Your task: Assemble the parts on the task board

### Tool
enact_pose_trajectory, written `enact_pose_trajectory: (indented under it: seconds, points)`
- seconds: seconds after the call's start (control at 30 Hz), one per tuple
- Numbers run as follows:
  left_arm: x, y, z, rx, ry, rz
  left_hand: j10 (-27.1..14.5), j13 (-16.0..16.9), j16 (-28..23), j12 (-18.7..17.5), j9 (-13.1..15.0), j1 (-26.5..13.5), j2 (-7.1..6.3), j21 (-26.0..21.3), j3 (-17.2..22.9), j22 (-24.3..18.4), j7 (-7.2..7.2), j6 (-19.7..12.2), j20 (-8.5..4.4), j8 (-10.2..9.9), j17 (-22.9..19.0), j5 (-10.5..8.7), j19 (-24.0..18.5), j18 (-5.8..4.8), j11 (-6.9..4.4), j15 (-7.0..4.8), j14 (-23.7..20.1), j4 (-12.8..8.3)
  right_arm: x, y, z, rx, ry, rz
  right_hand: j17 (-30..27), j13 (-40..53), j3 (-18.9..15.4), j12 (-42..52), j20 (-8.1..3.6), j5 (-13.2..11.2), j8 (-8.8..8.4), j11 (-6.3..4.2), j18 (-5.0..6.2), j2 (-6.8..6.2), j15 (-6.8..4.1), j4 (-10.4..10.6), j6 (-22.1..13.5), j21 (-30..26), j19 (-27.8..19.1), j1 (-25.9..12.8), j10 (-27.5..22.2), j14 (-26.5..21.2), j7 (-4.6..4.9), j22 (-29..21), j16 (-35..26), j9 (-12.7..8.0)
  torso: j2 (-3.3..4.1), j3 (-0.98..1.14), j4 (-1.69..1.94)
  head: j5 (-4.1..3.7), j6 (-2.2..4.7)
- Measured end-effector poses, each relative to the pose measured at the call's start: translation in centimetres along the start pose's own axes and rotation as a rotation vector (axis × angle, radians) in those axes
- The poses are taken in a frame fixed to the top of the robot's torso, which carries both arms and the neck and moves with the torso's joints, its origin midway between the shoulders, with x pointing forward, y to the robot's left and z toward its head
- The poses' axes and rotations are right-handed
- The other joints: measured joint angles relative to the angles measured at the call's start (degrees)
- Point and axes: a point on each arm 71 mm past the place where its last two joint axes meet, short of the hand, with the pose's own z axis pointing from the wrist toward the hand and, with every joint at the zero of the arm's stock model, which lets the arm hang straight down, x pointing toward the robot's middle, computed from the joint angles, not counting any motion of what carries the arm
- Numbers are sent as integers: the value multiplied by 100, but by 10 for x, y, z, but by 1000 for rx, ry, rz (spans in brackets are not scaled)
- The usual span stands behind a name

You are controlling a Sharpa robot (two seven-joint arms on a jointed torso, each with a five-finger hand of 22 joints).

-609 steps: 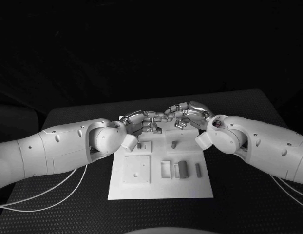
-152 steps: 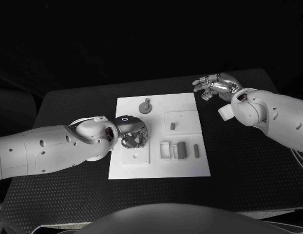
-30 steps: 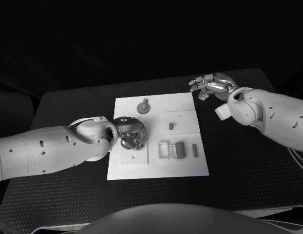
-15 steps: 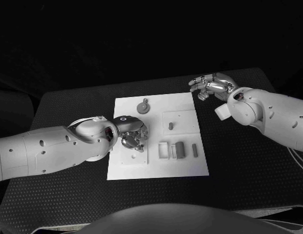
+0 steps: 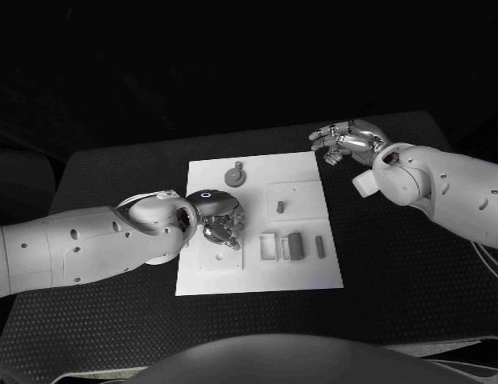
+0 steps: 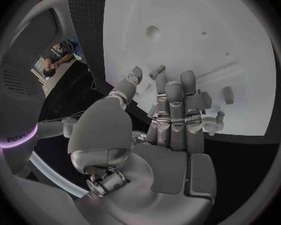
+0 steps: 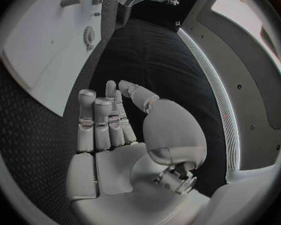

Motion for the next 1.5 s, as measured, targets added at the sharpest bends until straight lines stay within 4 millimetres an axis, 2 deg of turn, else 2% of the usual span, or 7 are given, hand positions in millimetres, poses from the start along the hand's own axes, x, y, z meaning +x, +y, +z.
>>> enact_pose_trajectory:
  seconds: [1.17, 1.4, 1.5]
  points:
    - [-1, 12, -3, -60, -4, 6, 11, 90, 49, 85, -38, 96, 238, 44, 18, 47, 0, 0, 0, 0, 39, -1, 41, 0, -11, -19, 19, -18, 1, 0, 0, -1, 8, 2, -4, -4, 0, 0, 12, 0, 0, 0, 0, 0, 0, 0, -9, 0, 7, 0, 0, 0, 15, 0, 0, -4, 0, -8, 7, -8, 0]
    - [0, 12, -3, -59, -5, 4, -8, 109, 49, 85, -54, 92, 240, 44, 18, 54, 0, 0, 0, 0, 39, -1, 41, 1, -31, -19, 19, -18, 1, 0, 0, -1, 10, 2, -4, -4, 0, 0, 13, 0, 0, 0, 0, 0, 0, 0, -8, 0, 6, 0, 0, 0, 14, 0, 0, -4, 0, -4, 5, -10, 0]
    - [0, 12, -3, -61, -5, 2, -8, 118, 49, 85, -64, 33, 182, 44, -24, 60, 0, 0, 1, 0, 39, 0, 41, 1, -31, -19, 19, -23, 1, 0, 0, -1, 10, 2, -4, -4, 0, 0, 20, 0, 0, 0, 0, 0, 0, 0, -8, 0, -1, 0, 0, 0, 14, 0, 0, -5, 0, -4, 3, -12, 0]
